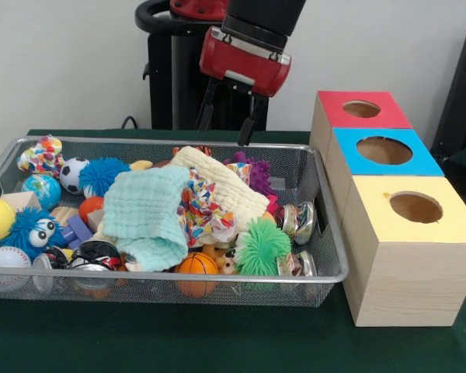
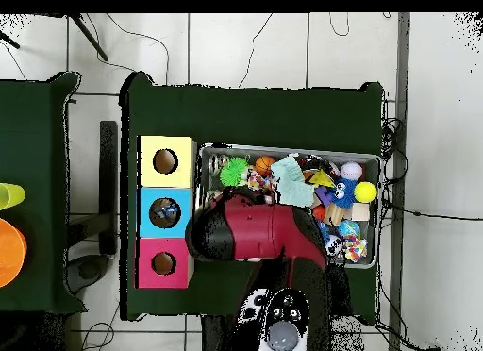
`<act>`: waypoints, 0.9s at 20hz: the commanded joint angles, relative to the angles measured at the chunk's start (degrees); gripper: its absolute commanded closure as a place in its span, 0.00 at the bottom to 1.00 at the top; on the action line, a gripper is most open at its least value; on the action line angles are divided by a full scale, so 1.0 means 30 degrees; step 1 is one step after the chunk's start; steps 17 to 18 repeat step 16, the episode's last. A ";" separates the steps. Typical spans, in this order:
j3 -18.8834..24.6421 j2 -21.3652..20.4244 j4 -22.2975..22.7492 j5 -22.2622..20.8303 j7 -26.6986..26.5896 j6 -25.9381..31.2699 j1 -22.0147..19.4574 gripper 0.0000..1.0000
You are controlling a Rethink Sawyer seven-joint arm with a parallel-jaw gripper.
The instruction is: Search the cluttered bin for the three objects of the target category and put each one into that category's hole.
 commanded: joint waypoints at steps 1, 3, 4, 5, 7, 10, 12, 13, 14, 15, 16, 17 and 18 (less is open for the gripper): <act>0.1833 0.0299 0.0856 -0.0896 -0.0372 0.1129 -0.0006 0.00; 0.2107 0.0256 0.0858 -0.0887 -0.0609 0.1090 -0.0129 0.00; 0.2141 0.0259 0.0847 -0.0851 -0.0547 0.1014 -0.0131 0.00; 0.2158 0.0246 0.0878 -0.0740 -0.0436 0.1062 -0.0132 0.00; 0.2174 0.0201 0.0889 -0.0634 -0.0332 0.1129 -0.0084 0.00; 0.2450 0.0111 0.0756 -0.0703 -0.0736 0.1204 -0.0152 0.00; 0.2340 0.0193 0.0683 -0.0618 -0.0480 0.1248 -0.0066 0.00; 0.2356 0.0228 0.0663 -0.0611 -0.0450 0.1234 -0.0070 0.00; 0.2499 0.0219 0.0611 -0.0656 -0.0693 0.1363 -0.0142 0.00; 0.2568 0.0230 0.0587 -0.0667 -0.0765 0.1416 -0.0186 0.00; 0.2529 0.0196 0.0643 -0.0658 -0.0659 0.1396 -0.0156 0.00; 0.2529 0.0196 0.0643 -0.0658 -0.0659 0.1396 -0.0156 0.00; 0.2529 0.0196 0.0643 -0.0658 -0.0659 0.1396 -0.0156 0.00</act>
